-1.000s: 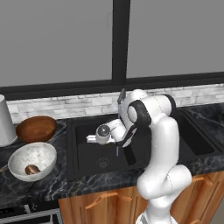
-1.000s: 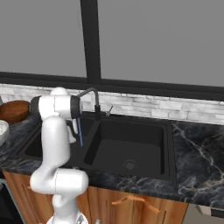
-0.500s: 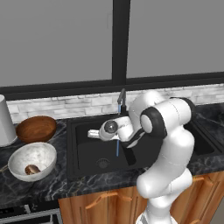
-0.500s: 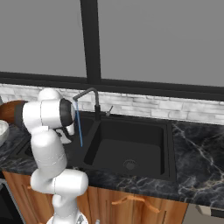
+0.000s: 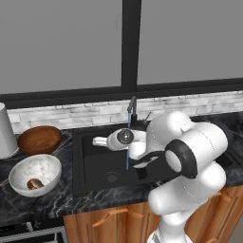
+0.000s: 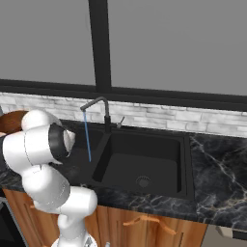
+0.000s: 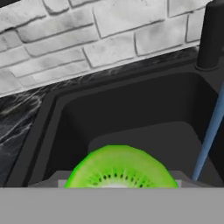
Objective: Pick the mushrooms from the sink and place them in one bowl. Place the kiwi in the other bowl. Then turn off the sink faucet.
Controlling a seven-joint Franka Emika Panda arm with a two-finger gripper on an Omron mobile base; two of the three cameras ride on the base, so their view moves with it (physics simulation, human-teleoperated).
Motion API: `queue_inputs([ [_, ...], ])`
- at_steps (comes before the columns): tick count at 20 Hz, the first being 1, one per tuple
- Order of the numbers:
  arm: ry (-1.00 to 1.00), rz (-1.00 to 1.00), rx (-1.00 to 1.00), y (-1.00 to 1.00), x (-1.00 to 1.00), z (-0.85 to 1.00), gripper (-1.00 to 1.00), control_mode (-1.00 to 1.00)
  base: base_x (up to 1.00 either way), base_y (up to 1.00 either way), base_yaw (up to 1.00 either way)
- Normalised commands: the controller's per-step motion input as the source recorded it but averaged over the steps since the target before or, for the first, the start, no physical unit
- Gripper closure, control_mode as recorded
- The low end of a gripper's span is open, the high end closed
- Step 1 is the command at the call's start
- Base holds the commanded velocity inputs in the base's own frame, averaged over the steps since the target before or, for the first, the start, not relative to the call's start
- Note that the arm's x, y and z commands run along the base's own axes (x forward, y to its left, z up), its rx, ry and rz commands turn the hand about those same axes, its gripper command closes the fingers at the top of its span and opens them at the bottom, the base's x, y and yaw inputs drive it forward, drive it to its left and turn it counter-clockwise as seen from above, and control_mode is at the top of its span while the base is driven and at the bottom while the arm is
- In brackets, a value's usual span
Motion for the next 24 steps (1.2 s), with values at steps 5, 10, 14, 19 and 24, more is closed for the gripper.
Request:
queue_inputs([
  [5,0.00,0.05,0.00,0.29,-0.24,0.92,1.00,-1.00,0.00,0.00,0.00],
  [10,0.00,0.07,0.00,0.31,-0.18,0.98,1.00,-1.00,0.00,0.00,0.00],
  [14,0.00,0.05,0.00,0.27,-0.19,1.00,1.00,-1.00,0.00,0.00,0.00],
  [19,0.03,0.04,0.00,0.29,-0.25,0.99,1.00,-1.00,0.00,0.00,0.00],
  [24,0.15,0.08,0.00,0.41,-0.27,0.70,1.00,-1.00,0.00,0.00,0.00],
])
